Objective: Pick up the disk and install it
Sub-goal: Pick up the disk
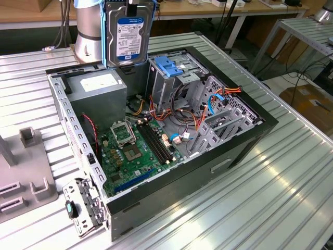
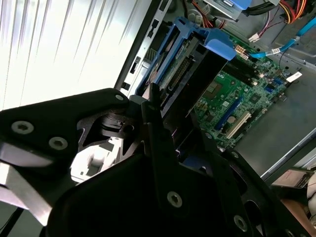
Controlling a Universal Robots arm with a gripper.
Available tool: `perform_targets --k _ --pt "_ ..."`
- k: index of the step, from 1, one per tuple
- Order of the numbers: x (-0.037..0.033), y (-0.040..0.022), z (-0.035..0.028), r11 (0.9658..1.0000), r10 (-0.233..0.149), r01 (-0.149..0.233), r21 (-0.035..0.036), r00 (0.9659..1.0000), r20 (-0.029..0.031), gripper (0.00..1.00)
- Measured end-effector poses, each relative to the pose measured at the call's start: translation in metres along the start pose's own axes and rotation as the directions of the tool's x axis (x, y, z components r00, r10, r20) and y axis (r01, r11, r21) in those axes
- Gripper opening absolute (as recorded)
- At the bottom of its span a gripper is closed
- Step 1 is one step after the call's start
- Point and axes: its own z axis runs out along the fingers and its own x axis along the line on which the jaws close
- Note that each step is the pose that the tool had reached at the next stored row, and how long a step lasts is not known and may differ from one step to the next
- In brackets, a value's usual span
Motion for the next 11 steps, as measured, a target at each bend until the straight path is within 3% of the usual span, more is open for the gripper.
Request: perform_targets --k 4,6,11 --pt "-0.0003 -0.0051 0.0 1.0 0.0 0.0 0.0 1.0 -0.0001 0.35" --pt "-0.0005 -0.011 0.0001 1.0 0.0 0.0 0.0 1.0 -0.0001 0.35" --pt "-0.0006 -0.0113 0.0001 1.0 0.0 0.0 0.0 1.0 0.0 0.35"
